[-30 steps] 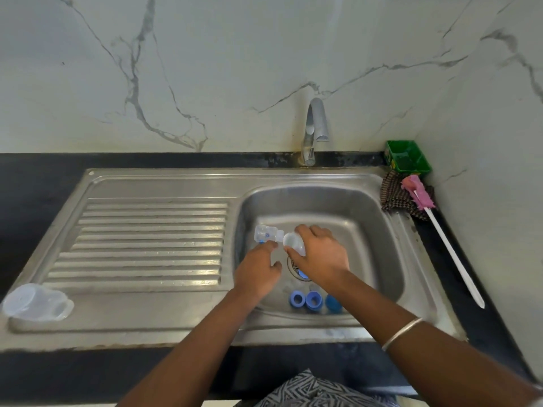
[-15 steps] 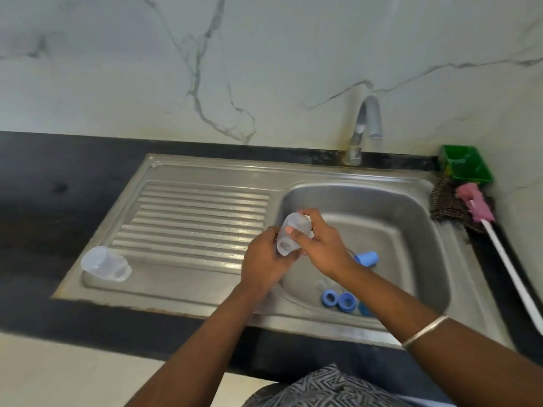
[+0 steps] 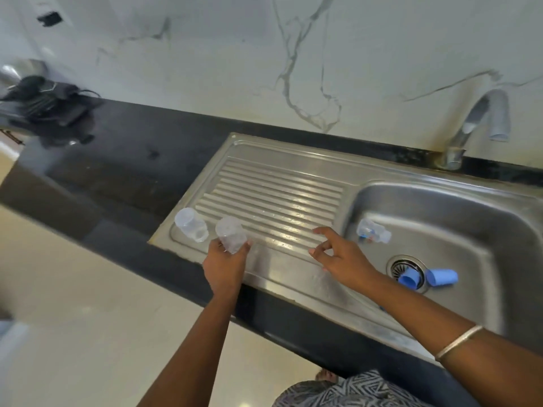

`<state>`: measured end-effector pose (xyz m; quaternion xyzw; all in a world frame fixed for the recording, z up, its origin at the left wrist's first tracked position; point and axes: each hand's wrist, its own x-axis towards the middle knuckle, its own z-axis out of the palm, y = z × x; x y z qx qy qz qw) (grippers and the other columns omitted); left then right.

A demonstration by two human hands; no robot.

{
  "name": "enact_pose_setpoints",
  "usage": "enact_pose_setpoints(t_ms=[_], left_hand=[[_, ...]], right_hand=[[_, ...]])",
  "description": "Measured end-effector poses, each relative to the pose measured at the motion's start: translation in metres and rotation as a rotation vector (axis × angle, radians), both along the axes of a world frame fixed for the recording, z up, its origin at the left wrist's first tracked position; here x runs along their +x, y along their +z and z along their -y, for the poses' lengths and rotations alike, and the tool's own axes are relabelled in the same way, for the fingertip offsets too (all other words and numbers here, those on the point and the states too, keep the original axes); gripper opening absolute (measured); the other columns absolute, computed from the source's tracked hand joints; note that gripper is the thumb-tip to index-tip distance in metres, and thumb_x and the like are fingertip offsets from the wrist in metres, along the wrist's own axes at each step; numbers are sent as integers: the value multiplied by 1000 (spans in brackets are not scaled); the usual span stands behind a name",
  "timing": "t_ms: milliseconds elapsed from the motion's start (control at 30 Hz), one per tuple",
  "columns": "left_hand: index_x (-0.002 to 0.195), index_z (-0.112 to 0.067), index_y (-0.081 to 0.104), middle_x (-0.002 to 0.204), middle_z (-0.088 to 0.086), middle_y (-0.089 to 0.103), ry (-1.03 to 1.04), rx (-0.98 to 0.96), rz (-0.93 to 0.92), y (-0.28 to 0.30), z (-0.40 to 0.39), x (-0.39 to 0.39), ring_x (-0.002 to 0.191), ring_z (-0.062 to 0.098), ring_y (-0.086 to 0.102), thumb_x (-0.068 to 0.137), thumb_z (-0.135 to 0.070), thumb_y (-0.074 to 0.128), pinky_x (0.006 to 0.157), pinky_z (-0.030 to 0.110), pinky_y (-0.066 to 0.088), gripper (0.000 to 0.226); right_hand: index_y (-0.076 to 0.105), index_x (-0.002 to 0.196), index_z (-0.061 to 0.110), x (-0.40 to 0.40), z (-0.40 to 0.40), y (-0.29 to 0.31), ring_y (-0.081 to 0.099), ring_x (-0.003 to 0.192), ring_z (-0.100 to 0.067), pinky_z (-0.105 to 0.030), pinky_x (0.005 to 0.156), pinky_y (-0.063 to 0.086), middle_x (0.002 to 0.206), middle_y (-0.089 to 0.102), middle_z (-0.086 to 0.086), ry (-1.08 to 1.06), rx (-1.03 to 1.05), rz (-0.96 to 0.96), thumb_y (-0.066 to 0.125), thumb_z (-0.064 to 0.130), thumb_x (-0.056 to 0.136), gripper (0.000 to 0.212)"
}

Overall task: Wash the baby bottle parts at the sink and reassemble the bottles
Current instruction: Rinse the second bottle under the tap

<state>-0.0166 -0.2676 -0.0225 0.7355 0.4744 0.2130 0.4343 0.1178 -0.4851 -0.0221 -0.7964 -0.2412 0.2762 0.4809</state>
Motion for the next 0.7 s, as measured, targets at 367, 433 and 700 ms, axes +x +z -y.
enact_pose_setpoints(t_ms=[367, 433, 700], left_hand=[[111, -28, 50, 101, -10, 57, 40, -42, -124, -4, -17, 1, 102, 25, 61, 81, -53, 73, 93, 45, 49, 46], [105, -30, 45, 98, -10, 57, 42, -12, -189, -4, -17, 2, 103, 27, 62, 81, -59, 70, 99, 50, 46, 45], [120, -27, 48, 104, -10, 56, 96, -33, -148, 0, -12, 4, 112, 29, 61, 73, -45, 82, 103, 54, 43, 60]], right_hand=[[52, 123, 46, -4, 1, 0, 66, 94, -15, -44, 93, 56, 97, 68, 4, 14, -45, -44, 66, 31, 95, 35], [53, 124, 47, -4, 4, -1, 65, 95, -13, -44, 92, 56, 96, 68, 4, 8, -40, -59, 66, 32, 94, 36], [50, 113, 61, 1, 13, -2, 67, 89, -10, -24, 83, 52, 96, 69, 7, 10, -28, -70, 66, 36, 94, 35]])
